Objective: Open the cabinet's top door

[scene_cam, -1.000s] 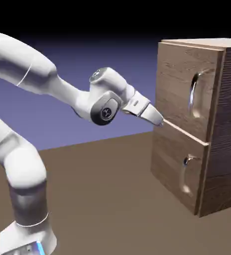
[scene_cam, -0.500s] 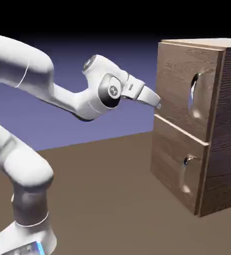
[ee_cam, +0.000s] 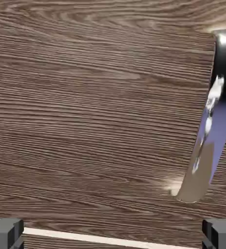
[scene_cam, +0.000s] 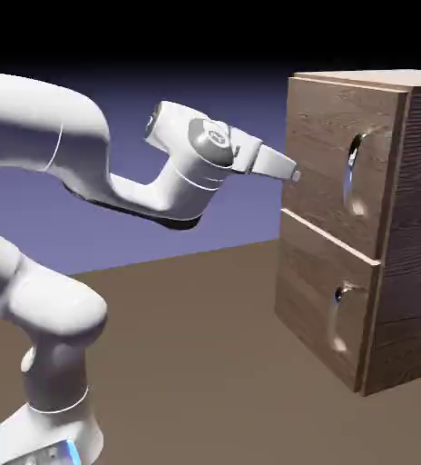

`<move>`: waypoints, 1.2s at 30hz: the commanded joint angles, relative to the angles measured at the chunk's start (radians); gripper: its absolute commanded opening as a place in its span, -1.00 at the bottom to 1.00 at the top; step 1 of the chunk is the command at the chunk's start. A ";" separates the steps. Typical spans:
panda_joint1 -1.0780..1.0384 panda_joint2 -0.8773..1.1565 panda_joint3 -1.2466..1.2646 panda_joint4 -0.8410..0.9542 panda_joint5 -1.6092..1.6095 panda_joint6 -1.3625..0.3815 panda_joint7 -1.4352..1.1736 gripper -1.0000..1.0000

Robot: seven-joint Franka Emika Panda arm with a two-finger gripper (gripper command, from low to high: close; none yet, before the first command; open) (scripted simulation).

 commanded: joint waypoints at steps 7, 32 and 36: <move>0.114 -0.035 -0.115 0.048 -0.304 -0.030 0.230 0.00; 0.561 -0.101 -0.534 0.274 -1.226 -0.125 0.926 0.00; 0.640 -0.075 -0.589 0.335 -1.237 -0.129 0.934 -1.00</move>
